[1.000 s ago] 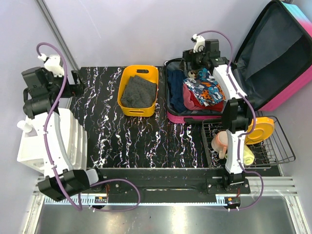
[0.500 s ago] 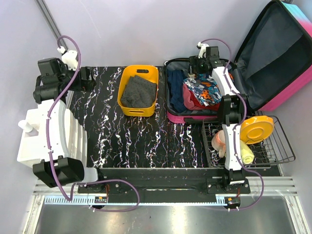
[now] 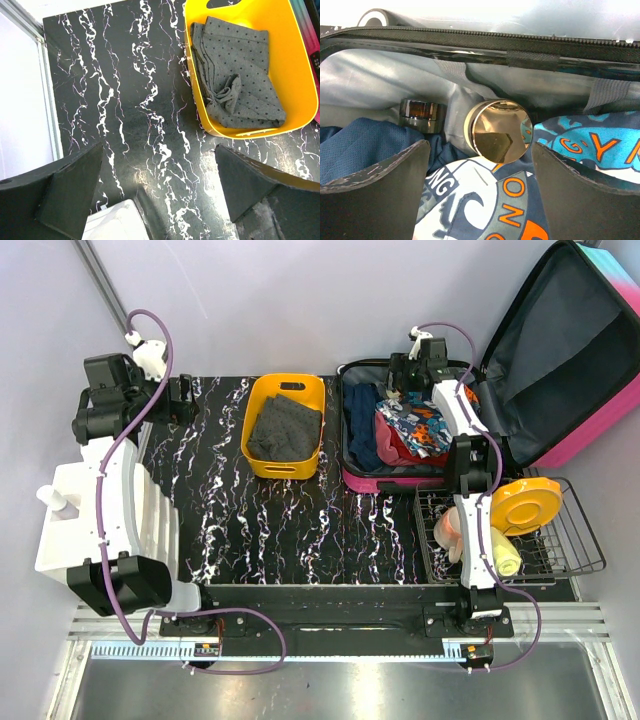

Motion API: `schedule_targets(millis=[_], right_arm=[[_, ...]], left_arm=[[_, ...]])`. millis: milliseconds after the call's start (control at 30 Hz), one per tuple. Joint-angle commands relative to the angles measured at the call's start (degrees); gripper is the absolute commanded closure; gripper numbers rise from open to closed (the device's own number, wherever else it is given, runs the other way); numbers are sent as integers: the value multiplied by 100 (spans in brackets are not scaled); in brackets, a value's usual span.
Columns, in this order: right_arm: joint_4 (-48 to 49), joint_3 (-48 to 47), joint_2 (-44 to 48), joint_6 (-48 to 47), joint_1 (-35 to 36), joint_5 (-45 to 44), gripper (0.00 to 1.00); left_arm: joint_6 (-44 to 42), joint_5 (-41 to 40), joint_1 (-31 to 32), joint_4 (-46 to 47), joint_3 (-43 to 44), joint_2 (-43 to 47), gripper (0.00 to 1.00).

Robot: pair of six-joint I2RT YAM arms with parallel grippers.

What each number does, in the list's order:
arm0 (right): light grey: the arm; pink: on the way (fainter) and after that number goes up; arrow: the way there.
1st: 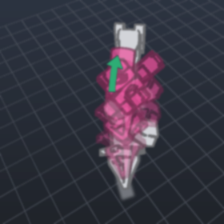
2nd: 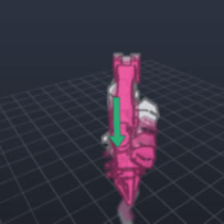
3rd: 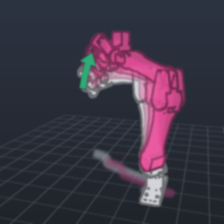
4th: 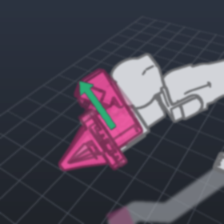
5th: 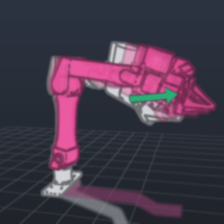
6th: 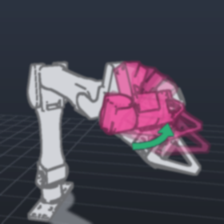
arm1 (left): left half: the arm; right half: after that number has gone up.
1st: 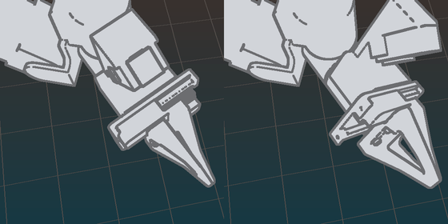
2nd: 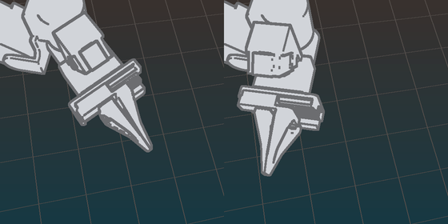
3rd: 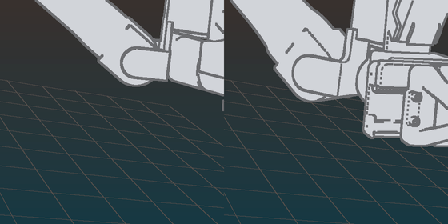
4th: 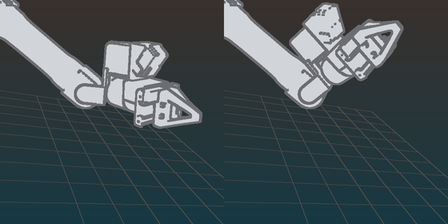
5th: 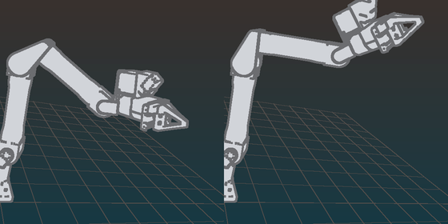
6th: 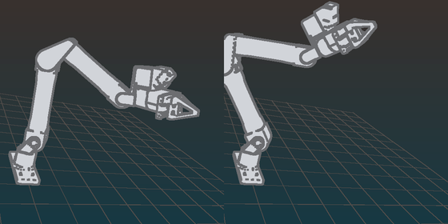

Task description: Open, take out, and arrange the luggage

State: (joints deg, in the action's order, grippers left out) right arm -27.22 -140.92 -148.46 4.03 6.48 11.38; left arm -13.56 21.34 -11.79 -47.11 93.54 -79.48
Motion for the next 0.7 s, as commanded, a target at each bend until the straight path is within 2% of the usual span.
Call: schedule_targets(millis=[0, 333, 667], right_arm=[[261, -216, -306, 335, 20, -373, 9], [296, -339, -587, 642, 20, -514, 9], [594, -744, -1000, 1020, 29, -250, 10]], left_arm=[[-59, -165, 45, 159, 314, -58, 1], [-59, -218, 72, 158, 323, -85, 1], [-59, -245, 98, 159, 358, -138, 1]])
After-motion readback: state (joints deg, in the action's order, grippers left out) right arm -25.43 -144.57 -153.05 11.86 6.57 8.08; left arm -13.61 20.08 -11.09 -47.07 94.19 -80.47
